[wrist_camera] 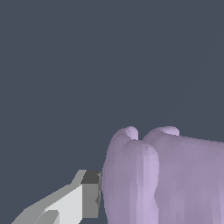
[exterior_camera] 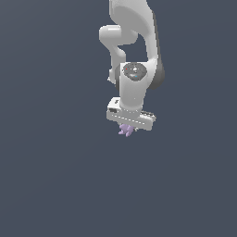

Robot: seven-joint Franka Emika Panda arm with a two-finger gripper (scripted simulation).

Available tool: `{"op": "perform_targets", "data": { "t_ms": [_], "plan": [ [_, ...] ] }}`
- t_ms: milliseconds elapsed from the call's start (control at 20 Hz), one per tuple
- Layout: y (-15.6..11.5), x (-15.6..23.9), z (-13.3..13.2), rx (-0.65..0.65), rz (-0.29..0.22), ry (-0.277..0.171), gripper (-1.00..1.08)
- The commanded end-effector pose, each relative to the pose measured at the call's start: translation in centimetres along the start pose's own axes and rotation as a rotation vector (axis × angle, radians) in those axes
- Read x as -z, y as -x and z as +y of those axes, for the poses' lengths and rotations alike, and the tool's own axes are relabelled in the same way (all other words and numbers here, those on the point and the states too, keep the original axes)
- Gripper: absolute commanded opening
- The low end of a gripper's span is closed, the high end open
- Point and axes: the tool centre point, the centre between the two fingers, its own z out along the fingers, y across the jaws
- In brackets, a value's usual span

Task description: Pick up the object and move it to a goal position.

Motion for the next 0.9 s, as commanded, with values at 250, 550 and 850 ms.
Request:
{"op": "perform_targets", "data": {
  "t_ms": [250, 550, 850],
  "plan": [
    [4.5, 7.0, -2.8, 0.000, 0.001, 0.001, -1.00],
    [8.0, 12.5, -5.1, 0.000, 0.002, 0.002, -1.00],
    [10.7, 17.0, -7.0, 0.000, 0.002, 0.002, -1.00]
  ]
}}
